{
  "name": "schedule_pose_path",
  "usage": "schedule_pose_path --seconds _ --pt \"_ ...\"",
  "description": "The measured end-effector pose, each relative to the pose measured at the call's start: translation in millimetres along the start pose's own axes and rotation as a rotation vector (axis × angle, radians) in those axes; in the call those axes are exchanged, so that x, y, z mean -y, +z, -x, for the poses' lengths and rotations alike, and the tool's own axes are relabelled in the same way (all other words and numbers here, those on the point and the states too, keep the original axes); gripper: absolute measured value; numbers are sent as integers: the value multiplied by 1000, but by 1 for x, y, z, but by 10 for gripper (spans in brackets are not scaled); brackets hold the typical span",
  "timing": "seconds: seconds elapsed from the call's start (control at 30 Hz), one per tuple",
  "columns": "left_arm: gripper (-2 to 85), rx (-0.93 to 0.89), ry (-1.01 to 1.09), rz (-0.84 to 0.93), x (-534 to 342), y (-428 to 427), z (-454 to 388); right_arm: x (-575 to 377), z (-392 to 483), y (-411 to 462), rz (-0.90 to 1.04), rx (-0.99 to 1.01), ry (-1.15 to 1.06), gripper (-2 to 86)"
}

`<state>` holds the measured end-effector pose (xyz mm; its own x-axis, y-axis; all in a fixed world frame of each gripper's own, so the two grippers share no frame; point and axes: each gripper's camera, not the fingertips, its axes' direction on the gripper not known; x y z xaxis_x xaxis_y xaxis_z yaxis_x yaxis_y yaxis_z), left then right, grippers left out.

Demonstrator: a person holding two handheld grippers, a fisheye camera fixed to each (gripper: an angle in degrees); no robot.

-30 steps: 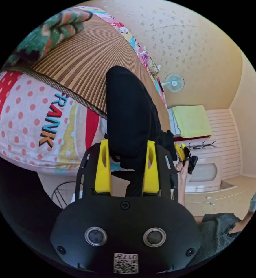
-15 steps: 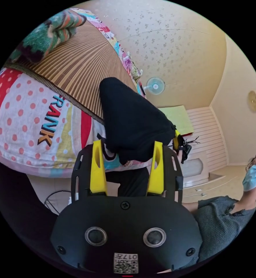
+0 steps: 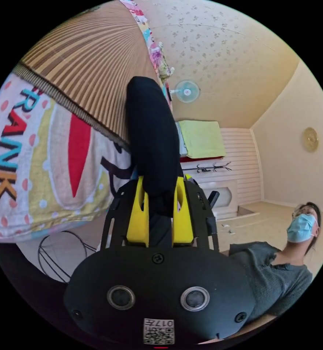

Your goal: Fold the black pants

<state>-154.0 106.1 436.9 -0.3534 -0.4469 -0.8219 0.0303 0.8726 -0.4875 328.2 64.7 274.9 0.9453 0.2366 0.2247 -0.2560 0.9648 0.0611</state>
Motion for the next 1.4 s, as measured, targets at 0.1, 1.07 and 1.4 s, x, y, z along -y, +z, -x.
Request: schedule_pose_path --seconds 0.1,1.07,1.4 --pt "87 59 185 -55 -14 -13 -47 21 31 71 280 -14 -75 4" --pt "166 641 369 -33 80 107 -80 -29 -79 24 70 799 420 103" --pt "57 310 177 -3 69 59 -26 96 -67 73 283 625 256 119"
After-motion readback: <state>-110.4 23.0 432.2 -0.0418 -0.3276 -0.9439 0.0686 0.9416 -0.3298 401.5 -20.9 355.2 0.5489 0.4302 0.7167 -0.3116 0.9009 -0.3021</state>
